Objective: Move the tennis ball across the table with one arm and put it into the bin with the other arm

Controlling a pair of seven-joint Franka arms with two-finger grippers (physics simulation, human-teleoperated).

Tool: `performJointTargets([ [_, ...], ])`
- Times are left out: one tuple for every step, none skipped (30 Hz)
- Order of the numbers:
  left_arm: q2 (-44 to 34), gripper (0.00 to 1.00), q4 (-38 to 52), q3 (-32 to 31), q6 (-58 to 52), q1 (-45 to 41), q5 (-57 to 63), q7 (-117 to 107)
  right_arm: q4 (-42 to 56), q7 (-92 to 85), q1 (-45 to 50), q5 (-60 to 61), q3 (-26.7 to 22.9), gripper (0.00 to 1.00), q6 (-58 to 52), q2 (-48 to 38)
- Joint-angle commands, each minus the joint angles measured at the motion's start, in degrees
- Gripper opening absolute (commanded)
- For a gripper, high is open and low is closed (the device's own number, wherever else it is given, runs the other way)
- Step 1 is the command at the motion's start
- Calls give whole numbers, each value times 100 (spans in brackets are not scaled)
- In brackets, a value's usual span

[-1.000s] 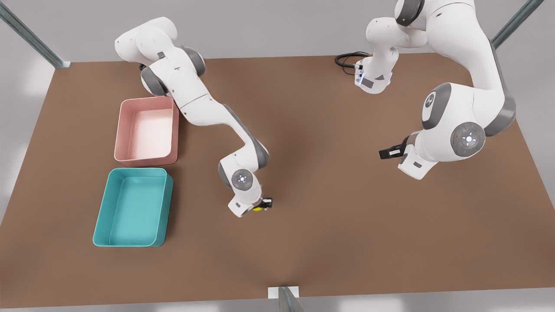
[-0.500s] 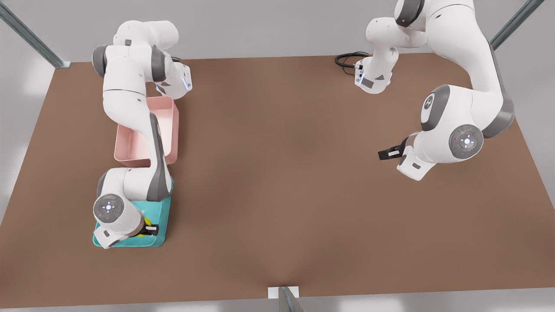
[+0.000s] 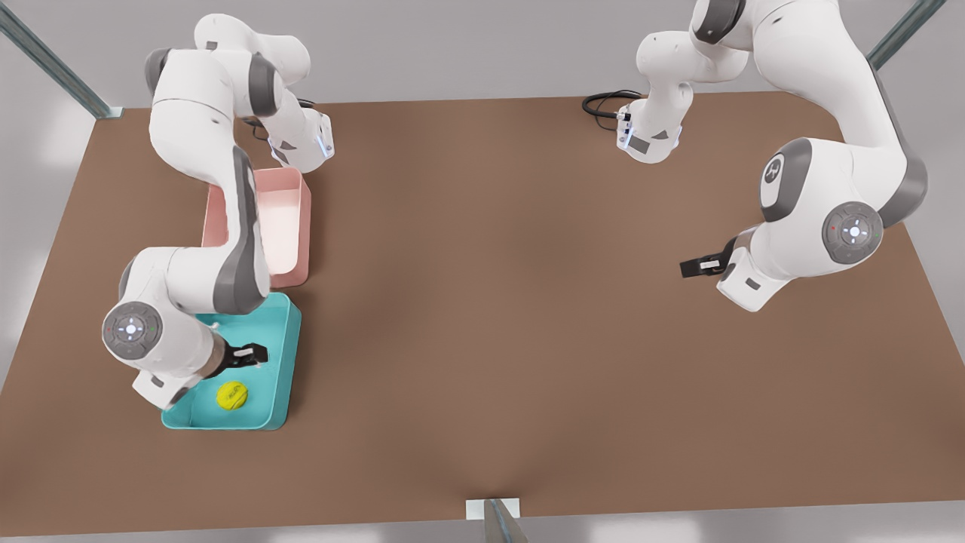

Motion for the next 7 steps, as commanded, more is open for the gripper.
performJointTargets([
  [-5,100,-4,-2,24,7,5,721,-216,1285,-834,-986,1280,100,-1475,-644],
  [-5,100,-4,-2,24,-2,5,721,-1315,1602,-1504,-1085,1961,100,-1343,-1681],
  [-5,100,-4,-2,33,-2,5,721,-1642,1611,-1610,-971,2077,100,-1185,-1991],
  [-5,100,-4,-2,24,-2,5,721,-1791,1611,-1610,-839,2077,100,-1080,-2088],
  [-5,100,-4,-2,24,7,5,721,-2037,1611,-1593,-830,2077,100,-921,-2246],
  [-5,100,-13,-2,7,-1,5,721,-2143,1611,-1610,-804,2077,100,-877,-2273],
  [-5,100,-13,-2,7,7,5,721,-2196,1593,-1610,-716,2050,100,-842,-2308],
])
